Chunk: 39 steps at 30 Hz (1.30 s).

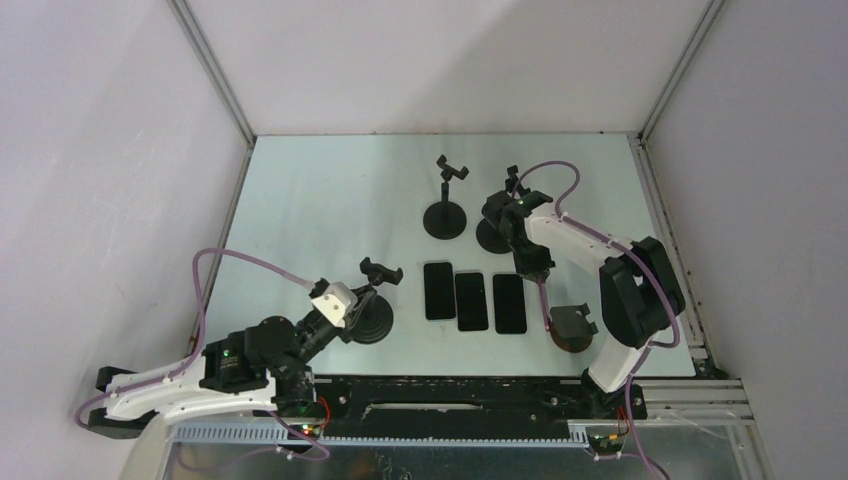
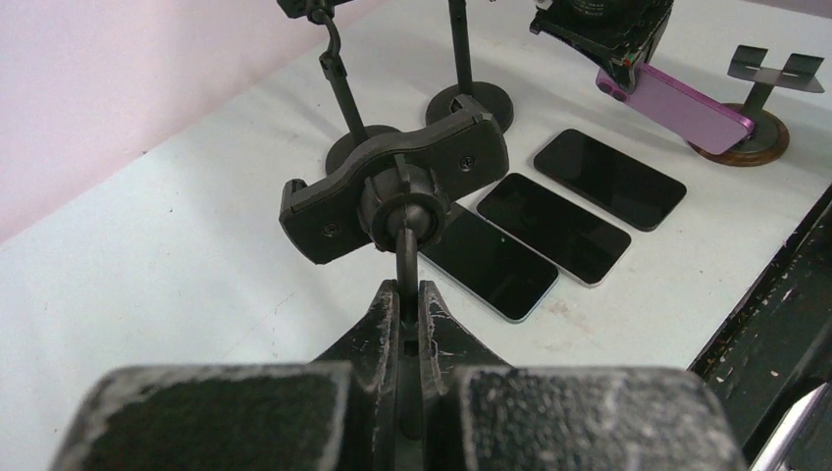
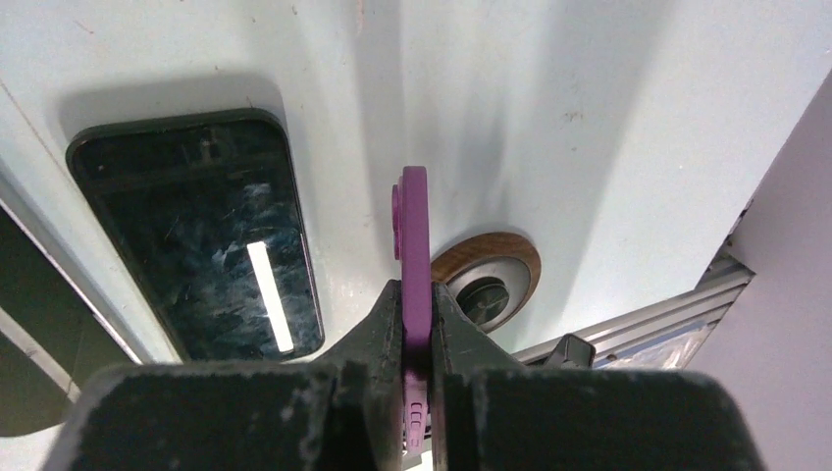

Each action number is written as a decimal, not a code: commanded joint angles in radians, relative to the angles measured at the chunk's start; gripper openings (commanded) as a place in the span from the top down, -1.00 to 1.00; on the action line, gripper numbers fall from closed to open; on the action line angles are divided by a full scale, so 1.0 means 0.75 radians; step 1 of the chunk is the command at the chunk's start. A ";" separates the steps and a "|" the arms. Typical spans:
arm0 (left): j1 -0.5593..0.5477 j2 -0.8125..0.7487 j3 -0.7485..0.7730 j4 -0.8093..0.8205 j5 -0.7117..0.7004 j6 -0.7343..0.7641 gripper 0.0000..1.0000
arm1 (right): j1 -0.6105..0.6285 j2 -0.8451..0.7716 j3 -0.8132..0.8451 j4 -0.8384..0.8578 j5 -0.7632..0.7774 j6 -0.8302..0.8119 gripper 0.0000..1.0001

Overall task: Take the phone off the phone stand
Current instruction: Place the phone at the center of the board.

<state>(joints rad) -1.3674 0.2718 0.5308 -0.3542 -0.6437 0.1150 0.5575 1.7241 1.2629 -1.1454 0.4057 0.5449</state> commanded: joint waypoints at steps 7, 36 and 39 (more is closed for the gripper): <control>0.007 -0.028 0.021 0.058 -0.017 0.023 0.99 | -0.033 0.056 0.003 0.077 0.053 -0.026 1.00; 0.009 -0.022 0.024 0.038 -0.005 0.012 1.00 | -0.008 0.057 -0.187 0.173 0.097 0.057 0.47; 0.007 -0.028 0.023 0.036 -0.005 0.010 0.99 | -0.018 0.084 -0.187 0.180 0.129 0.057 0.39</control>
<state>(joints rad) -1.3674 0.2611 0.5308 -0.3931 -0.6437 0.1135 0.5541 1.7599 1.1263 -1.0168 0.4362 0.5598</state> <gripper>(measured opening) 0.067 0.291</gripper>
